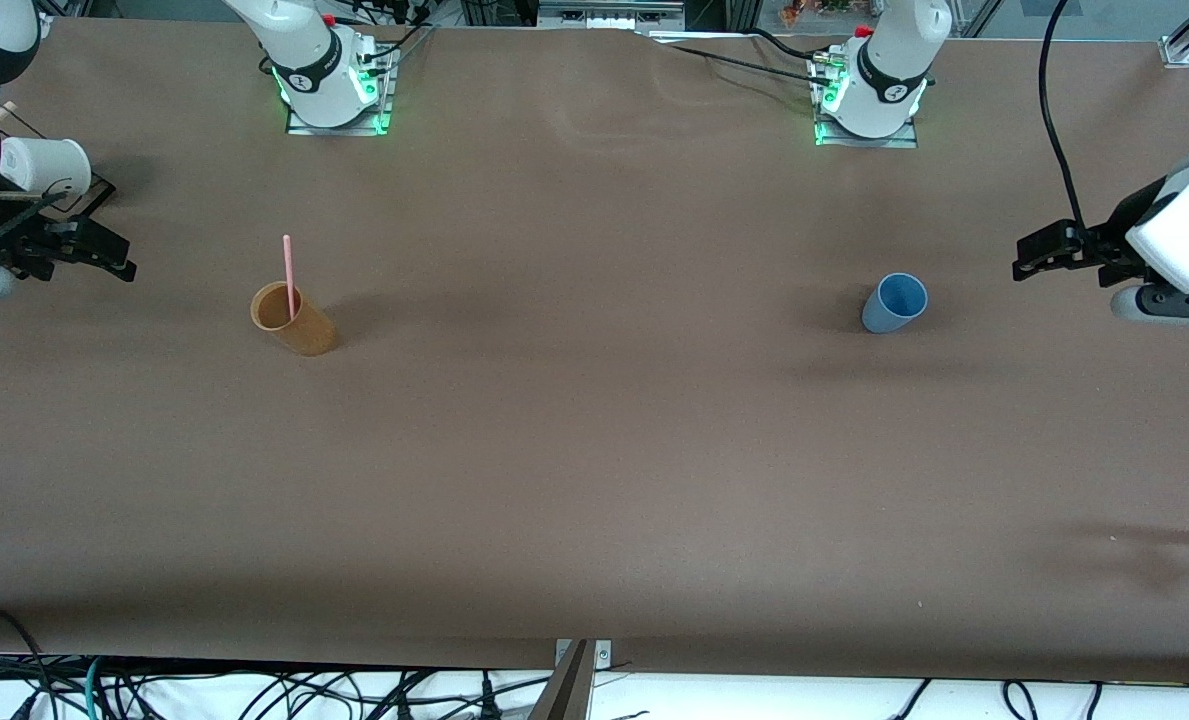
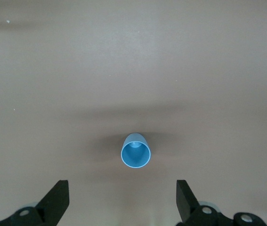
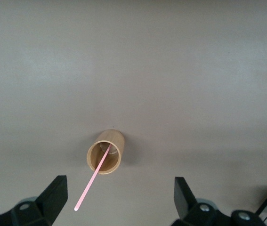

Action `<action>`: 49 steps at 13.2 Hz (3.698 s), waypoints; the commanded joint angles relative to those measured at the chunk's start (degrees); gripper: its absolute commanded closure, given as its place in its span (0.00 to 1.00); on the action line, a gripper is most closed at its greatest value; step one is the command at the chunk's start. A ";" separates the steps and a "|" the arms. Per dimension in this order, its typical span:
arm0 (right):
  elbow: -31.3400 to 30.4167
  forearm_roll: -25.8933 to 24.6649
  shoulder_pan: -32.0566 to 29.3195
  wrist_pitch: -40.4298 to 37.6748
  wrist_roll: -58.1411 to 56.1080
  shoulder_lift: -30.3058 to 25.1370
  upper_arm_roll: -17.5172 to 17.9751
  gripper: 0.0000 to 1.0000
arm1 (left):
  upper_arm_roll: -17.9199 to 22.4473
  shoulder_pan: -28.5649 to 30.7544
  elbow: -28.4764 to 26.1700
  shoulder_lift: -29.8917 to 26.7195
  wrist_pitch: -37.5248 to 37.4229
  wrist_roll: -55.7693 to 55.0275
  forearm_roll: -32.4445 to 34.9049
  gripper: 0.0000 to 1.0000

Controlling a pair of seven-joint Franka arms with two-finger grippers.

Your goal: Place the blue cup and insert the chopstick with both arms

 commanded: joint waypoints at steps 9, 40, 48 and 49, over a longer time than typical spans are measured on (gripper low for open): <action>-0.08 0.61 -0.23 -0.92 -0.70 -0.98 0.09 0.00 | -0.44 0.95 -0.12 5.54 -0.54 0.59 -0.48 0.00; 0.01 0.61 -0.23 -0.92 -0.61 -0.98 0.18 0.00 | -0.26 2.97 -57.96 -3.33 59.04 7.63 4.70 0.04; 0.01 0.70 -0.23 -0.92 -0.61 -0.98 0.18 0.00 | -0.26 2.79 -58.22 -3.15 58.52 5.35 4.53 1.00; 0.01 0.70 -0.23 -0.92 -0.61 -0.98 0.18 0.00 | -0.26 2.62 -58.22 -3.24 57.82 4.91 4.53 1.00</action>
